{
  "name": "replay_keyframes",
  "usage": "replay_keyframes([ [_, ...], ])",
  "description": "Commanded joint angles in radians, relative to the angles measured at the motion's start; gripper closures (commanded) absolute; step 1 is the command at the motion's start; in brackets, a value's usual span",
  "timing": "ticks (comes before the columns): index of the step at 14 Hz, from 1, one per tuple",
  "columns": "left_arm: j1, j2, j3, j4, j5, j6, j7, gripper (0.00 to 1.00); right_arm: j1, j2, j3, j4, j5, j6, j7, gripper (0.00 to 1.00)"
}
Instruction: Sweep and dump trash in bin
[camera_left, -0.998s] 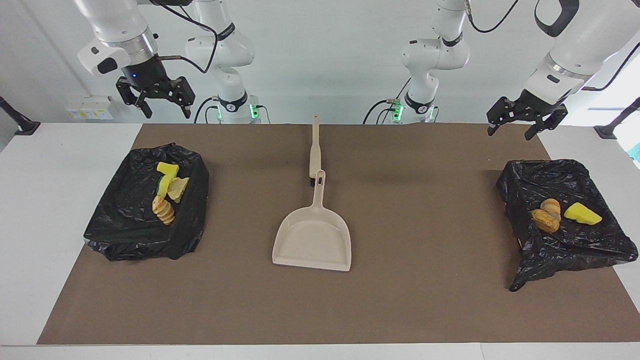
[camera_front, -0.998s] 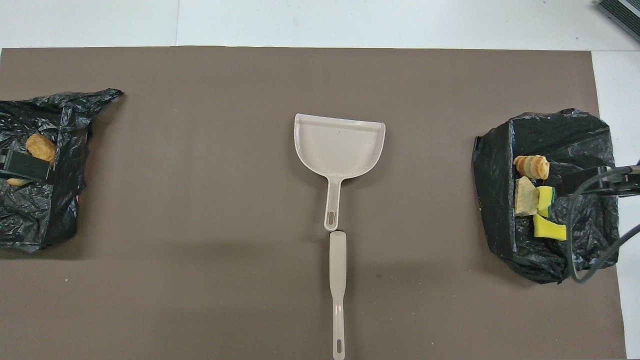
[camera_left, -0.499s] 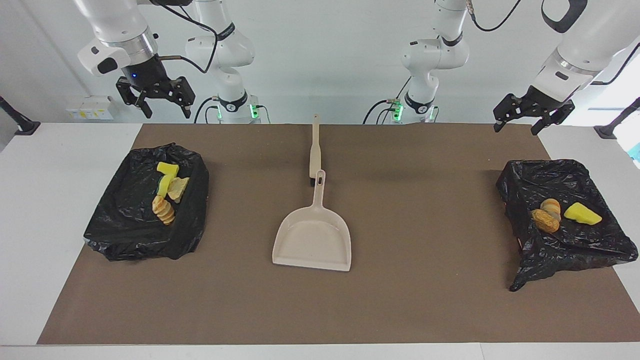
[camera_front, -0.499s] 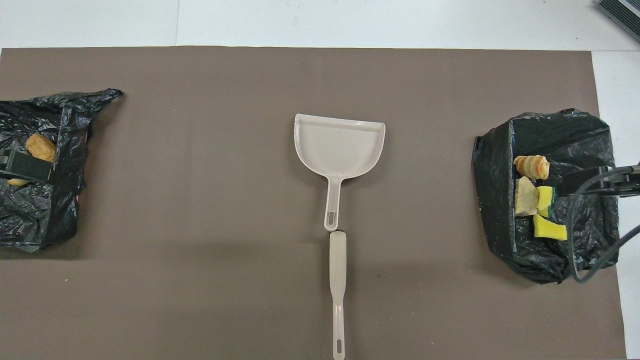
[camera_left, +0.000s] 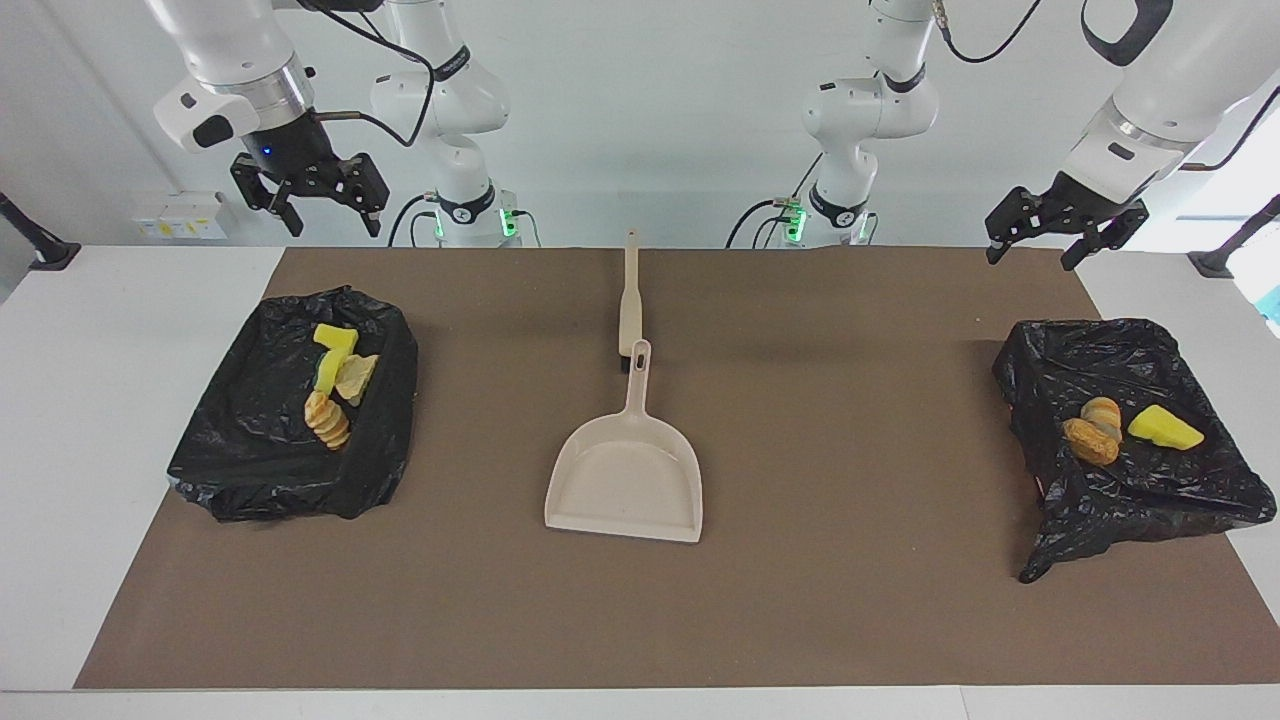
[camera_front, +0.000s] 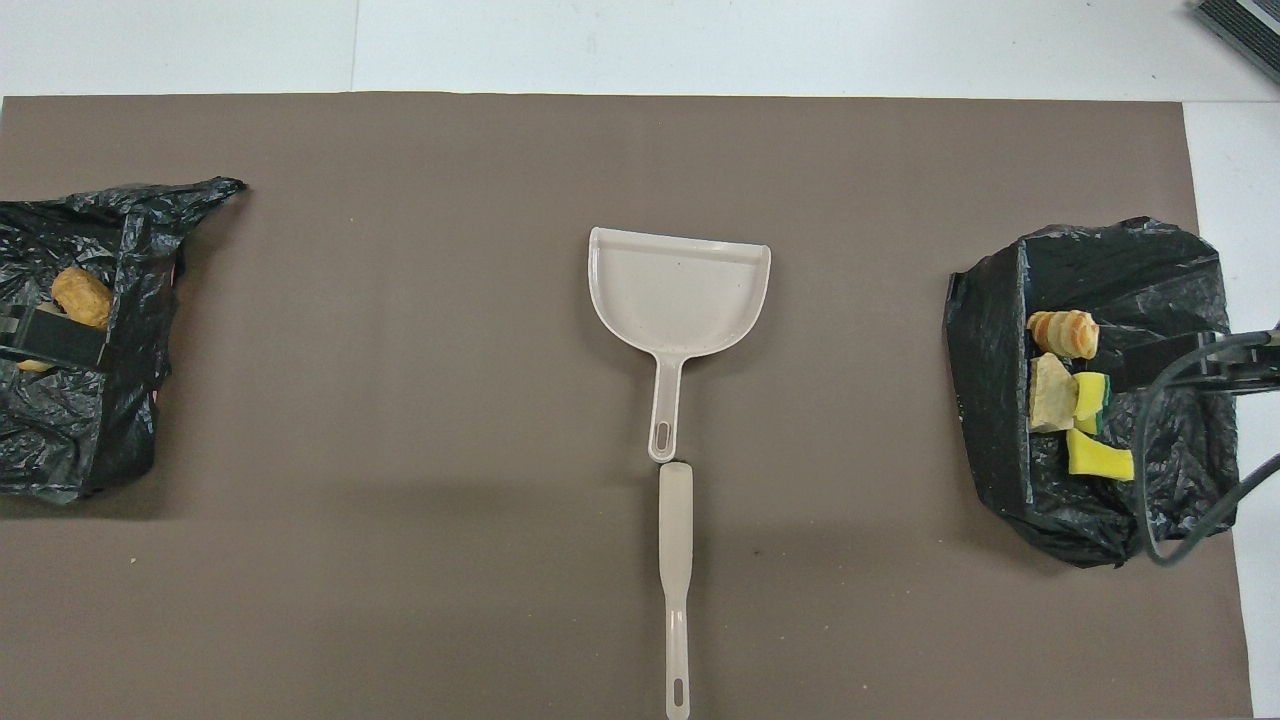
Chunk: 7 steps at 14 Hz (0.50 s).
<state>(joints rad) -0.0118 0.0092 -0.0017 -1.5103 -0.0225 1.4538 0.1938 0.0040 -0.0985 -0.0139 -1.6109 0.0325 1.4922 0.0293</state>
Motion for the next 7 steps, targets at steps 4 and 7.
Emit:
replay_keyframes([
  [4, 0.007, -0.008, -0.007, 0.002, 0.016, -0.009, 0.015, 0.0, -0.016, -0.006, -0.003, -0.001, 0.003, -0.012, -0.016, 0.0],
  [7, 0.009, -0.009, -0.007, 0.001, 0.016, -0.01, 0.015, 0.0, -0.016, -0.006, -0.003, -0.001, 0.001, -0.012, -0.017, 0.0],
])
